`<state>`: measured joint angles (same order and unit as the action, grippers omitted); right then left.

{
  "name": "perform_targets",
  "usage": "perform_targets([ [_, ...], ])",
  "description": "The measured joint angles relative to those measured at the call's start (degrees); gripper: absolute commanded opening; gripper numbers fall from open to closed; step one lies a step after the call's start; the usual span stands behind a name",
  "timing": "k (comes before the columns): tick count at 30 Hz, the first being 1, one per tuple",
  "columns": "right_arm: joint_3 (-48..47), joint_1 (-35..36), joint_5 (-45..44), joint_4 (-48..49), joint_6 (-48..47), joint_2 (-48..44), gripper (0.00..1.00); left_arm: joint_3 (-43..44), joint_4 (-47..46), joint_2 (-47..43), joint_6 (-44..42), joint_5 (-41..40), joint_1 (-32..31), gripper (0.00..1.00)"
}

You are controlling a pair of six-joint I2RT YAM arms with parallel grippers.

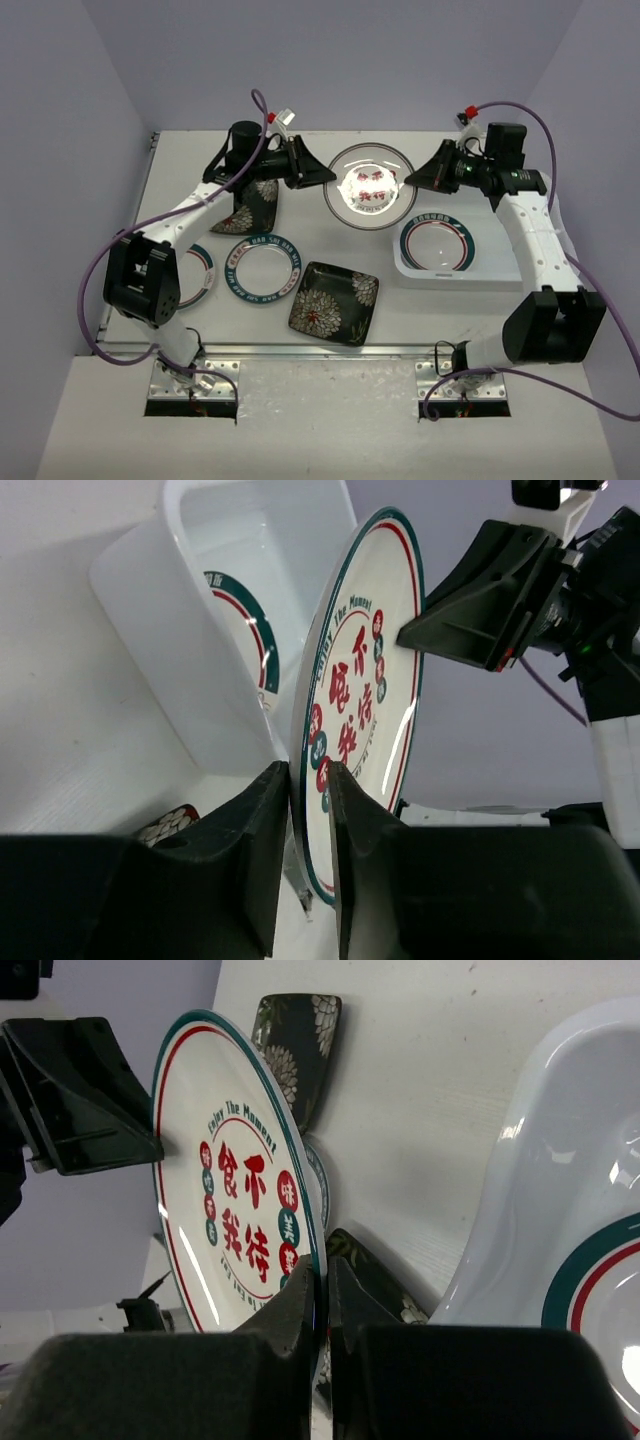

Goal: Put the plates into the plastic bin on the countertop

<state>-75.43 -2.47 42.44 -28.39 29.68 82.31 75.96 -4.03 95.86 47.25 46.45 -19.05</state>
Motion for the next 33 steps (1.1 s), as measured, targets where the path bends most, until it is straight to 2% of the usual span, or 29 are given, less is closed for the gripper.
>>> perform_targets([
  [1, 0.4, 0.0, 0.1, 0.0, 0.1, -0.3, 0.0, -0.2, -0.3, -0.1, 0.4, 0.3, 0.0, 0.93],
  [4, 1.3, -0.5, 0.1, -0.2, 0.1, -1.2, 0.0, -0.4, -0.1, -1.1, 0.7, 0.4, 0.0, 1.0],
  [6, 2.1, -1.6, -1.1, -0.8, 0.2, -2.0, 0.0, 0.7, 3.6, -2.1, -0.4, -1.6, 0.2, 1.0],
  [9, 3.4, -6.3, -6.1, -4.3, 0.3, -4.4, 0.0, 3.6, 13.2, -4.6, -3.7, -11.5, 0.7, 1.0],
  [14, 5.3, -14.3, -22.9, -8.5, -1.1, -9.0, 0.0, 1.8, 24.1, -13.7, -7.1, -26.5, 5.1, 1.0],
  [19, 9.4, -18.0, -34.9, -11.0, -2.7, -12.3, 0.0, -1.2, 29.8, -19.0, -10.7, -32.7, 8.2, 1.0],
  [24, 12.4, -18.1, -38.9, -11.1, -5.8, -11.1, 0.0, -4.7, 33.9, -18.9, -13.7, -34.3, 8.1, 1.0],
  [28, 15.1, -18.1, -38.0, -10.6, -7.7, -8.8, 0.1, -8.1, 36.9, -19.6, -15.3, -35.5, 8.3, 1.0],
  [31, 16.5, -18.1, -35.1, -10.4, -8.8, -6.7, 0.27, -9.5, 38.3, -21.0, -16.6, -36.3, 8.8, 1.0],
  [32, 16.8, -18.0, -34.0, -10.2, -9.0, -6.0, 0.36, -9.8, 38.6, -21.6, -17.2, -36.4, 9.1, 1.0],
  [33, 17.1, -18.0, -32.9, -9.8, -9.2, -5.3, 0.52, -10.3, 38.8, -22.2, -17.7, -36.5, 9.3, 1.0],
])
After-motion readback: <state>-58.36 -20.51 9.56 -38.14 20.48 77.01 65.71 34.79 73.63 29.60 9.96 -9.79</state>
